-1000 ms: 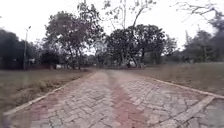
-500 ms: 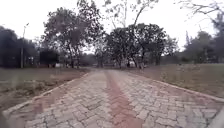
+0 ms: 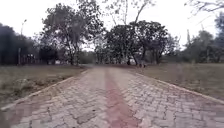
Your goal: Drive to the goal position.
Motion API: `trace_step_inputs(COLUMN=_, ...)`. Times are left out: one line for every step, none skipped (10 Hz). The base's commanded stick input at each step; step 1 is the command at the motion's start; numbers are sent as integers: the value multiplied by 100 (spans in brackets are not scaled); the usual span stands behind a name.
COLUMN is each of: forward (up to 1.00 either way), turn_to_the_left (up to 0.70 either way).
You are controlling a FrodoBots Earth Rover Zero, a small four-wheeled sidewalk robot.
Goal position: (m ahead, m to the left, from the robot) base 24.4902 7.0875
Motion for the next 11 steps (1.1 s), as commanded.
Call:
trace_step_inputs(forward=70, turn_to_the_left=0)
trace_step_inputs(forward=70, turn_to_the_left=0)
trace_step_inputs(forward=70, turn_to_the_left=0)
trace_step_inputs(forward=70, turn_to_the_left=0)
trace_step_inputs(forward=70, turn_to_the_left=0)
trace_step_inputs(forward=70, turn_to_the_left=0)
trace_step_inputs(forward=70, turn_to_the_left=0)
trace_step_inputs(forward=70, turn_to_the_left=2)
trace_step_inputs(forward=70, turn_to_the_left=35)
trace_step_inputs(forward=70, turn_to_the_left=35)
trace_step_inputs(forward=70, turn_to_the_left=0)
